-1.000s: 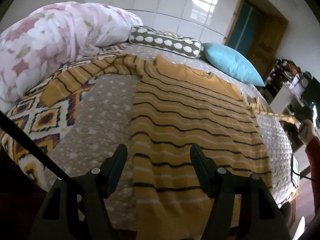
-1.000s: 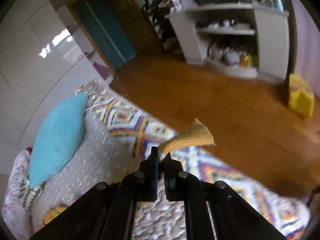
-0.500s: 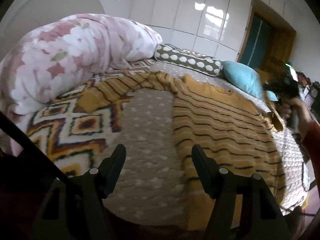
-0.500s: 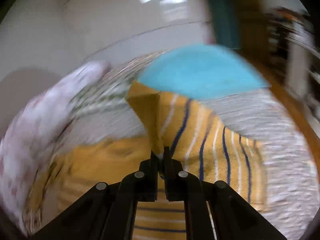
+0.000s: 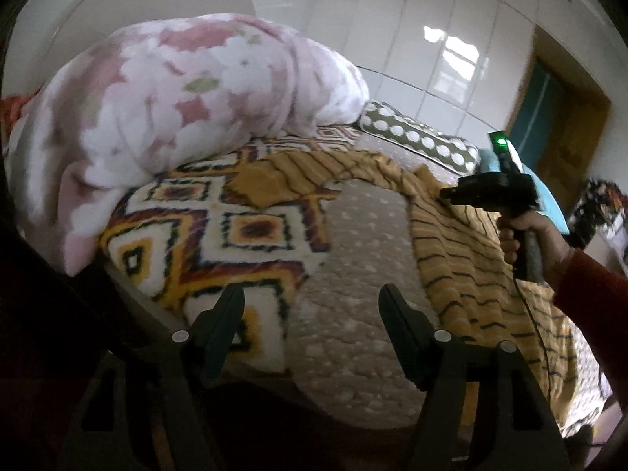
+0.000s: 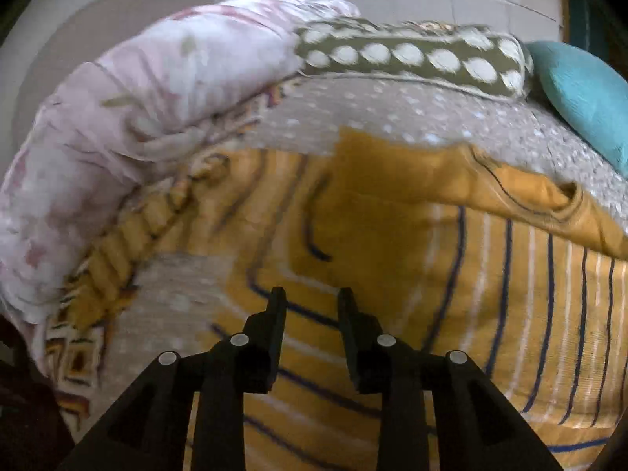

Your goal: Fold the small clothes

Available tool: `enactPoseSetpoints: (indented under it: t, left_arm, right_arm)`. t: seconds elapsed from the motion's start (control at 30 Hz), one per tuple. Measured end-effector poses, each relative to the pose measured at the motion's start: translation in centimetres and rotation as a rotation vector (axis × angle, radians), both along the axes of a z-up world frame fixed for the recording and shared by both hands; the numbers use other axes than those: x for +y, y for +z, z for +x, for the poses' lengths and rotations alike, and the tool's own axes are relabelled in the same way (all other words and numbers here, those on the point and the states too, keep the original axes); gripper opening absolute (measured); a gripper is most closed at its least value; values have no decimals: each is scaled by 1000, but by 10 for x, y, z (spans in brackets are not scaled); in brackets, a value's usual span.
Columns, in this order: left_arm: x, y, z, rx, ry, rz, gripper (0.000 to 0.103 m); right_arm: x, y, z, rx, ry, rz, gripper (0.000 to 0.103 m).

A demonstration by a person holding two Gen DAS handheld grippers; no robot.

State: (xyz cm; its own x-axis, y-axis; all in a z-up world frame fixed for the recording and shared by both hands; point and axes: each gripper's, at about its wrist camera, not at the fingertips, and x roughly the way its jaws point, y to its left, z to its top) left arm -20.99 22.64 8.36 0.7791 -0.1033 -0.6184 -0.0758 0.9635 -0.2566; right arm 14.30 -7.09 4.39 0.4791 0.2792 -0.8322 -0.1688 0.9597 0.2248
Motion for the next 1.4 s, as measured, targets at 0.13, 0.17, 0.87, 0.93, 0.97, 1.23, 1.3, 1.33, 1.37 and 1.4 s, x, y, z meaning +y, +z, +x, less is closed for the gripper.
enactPoseSetpoints:
  t: [0.13,0.17,0.87,0.93,0.97,1.23,1.3,1.33,1.37,1.4]
  left_arm:
    - [18,-7,-2,10,44,-45,71]
    - [21,-8,-2,14,51,-53,71]
    - [74,-30,-19,27,141,-188,71]
    - [76,-32,-19,29,151,-199,71]
    - [77,-32,-19,29,154,-205,71]
    - [73,-17,-19,3,131,-179,71]
    - [66,-12,-17,-6,113,-174,71]
    - [62,-10,-15,-10,104,-169,72]
    - [57,-7,-13,-15,92,-161,72]
    - [51,-4,-11,-20,79,-148,72]
  right_arm:
    - [31,12,-11,-4,50,12,30]
    - [46,10,-16,-2,78,10,30]
    - [245,-53,-45,199,178,243,62]
    - [257,-51,-47,167,168,210,54]
    - [262,-50,-47,156,180,203,24]
    - [206,29,-48,50,252,123,4]
    - [162,68,-50,2,261,60,4]
    - [144,81,-51,-17,258,30,4]
    - [110,100,-52,-40,246,-21,4]
    - [90,109,-50,-45,232,-50,4]
